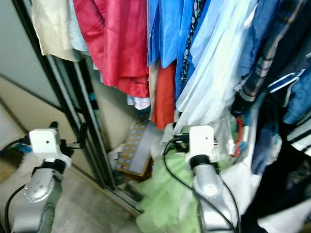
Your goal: Clean up the room
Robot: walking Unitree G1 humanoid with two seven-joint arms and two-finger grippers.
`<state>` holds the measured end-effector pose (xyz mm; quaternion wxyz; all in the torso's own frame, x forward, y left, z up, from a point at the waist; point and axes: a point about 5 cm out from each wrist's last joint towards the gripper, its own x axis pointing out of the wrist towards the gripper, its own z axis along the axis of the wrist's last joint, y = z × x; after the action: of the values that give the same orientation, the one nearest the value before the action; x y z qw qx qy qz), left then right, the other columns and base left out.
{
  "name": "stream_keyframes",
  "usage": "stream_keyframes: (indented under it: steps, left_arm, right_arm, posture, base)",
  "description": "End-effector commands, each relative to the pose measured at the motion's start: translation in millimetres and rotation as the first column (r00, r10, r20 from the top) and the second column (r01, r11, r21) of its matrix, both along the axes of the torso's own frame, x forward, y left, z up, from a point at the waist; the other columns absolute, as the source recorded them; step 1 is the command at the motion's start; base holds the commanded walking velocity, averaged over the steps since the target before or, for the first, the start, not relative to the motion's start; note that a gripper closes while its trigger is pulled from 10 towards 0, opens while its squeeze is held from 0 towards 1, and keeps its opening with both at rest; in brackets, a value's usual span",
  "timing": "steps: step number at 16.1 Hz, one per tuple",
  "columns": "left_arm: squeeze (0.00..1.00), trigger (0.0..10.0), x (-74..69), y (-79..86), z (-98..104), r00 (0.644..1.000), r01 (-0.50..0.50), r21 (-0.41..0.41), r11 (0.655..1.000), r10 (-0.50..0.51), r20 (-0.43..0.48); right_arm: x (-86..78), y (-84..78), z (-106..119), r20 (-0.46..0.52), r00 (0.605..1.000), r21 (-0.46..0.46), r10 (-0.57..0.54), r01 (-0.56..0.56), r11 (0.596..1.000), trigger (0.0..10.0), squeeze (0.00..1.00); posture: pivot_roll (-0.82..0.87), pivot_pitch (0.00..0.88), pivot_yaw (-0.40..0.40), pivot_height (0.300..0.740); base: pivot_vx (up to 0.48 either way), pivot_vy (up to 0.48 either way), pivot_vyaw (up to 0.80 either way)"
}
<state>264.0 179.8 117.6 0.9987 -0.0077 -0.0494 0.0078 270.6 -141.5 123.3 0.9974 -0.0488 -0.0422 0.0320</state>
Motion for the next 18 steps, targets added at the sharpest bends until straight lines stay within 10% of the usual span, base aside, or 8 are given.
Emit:
stream_keyframes:
  steps: [1, 18]
  left_arm:
    - [0.0, 10.0, 2.6, -2.5, 0.4, 1.0, 0.019, 0.001, 1.0, -0.019, -0.009]
    - [0.0, 10.0, -29.1, 8.9, -16.5, 0.996, 0.016, 0.017, 1.0, -0.015, -0.09]
  right_arm:
    - [-2.8, -3.7, 3.6, 0.015, 1.0, -0.006, -0.018, 0.018, 1.0, 10.0, 0.0]
    - [-24.9, -17.5, -4.6, -0.047, 0.999, -0.002, -0.013, 0.012, 1.0, 10.0, 0.0]
  posture:
    - [-0.02, 0.0, 0.025, 0.74]
    - [-0.01, 0.0, -0.01, 0.74]
  base:
    - [0.0, 0.0, 0.8]
    - [0.0, 0.0, 0.65]
